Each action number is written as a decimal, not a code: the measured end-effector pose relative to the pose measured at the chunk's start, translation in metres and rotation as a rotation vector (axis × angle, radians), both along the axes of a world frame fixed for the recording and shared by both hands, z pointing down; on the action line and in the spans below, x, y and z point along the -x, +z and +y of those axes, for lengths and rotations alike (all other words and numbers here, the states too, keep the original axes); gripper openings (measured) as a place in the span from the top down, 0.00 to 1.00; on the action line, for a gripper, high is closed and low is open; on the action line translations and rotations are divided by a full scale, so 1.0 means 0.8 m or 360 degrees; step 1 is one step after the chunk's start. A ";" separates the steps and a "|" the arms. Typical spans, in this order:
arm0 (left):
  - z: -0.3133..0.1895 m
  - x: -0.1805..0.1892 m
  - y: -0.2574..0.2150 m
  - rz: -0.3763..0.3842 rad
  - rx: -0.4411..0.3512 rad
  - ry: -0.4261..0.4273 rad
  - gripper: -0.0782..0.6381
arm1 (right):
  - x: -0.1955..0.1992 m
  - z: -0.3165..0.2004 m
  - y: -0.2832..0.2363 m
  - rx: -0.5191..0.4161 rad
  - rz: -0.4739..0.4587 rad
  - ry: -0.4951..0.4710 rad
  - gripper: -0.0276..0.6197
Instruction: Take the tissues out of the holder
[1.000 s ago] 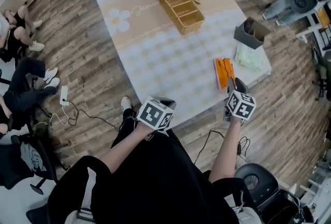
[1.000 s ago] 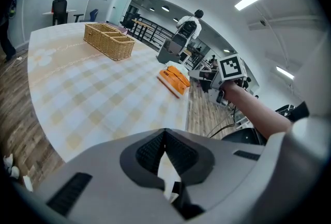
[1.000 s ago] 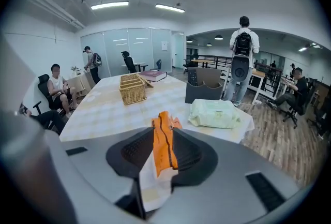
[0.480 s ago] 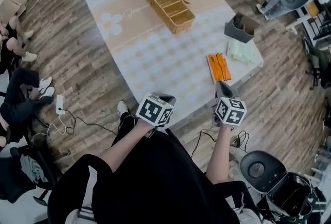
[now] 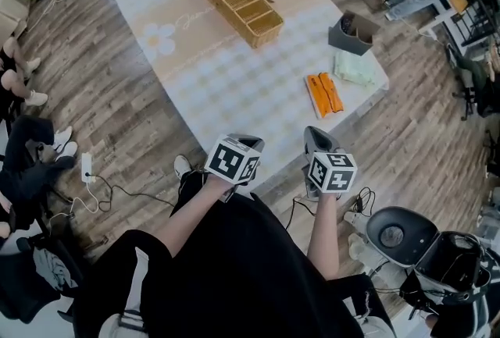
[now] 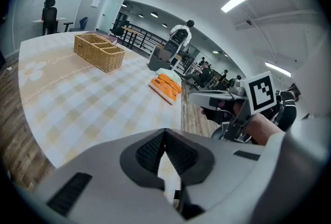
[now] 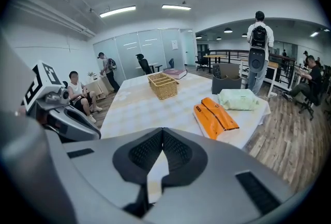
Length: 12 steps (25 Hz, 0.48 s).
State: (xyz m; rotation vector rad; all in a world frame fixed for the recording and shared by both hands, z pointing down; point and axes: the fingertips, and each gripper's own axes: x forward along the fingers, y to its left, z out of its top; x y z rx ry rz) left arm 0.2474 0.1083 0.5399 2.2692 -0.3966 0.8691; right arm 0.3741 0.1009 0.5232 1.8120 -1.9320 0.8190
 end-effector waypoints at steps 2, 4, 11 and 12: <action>0.001 0.000 0.000 0.0006 0.0001 0.0010 0.89 | 0.010 0.006 0.001 0.0007 -0.0002 -0.0014 0.94; 0.001 0.002 0.000 0.0010 -0.0001 0.0012 0.89 | 0.019 0.012 0.001 0.0016 -0.0001 -0.0025 0.94; 0.005 0.003 0.012 -0.0008 0.0015 0.0042 0.89 | 0.044 0.044 0.011 0.0058 -0.0061 -0.0001 0.94; 0.008 0.002 0.014 -0.0014 0.0014 0.0055 0.89 | 0.046 0.049 0.014 0.0070 -0.0064 0.0000 0.93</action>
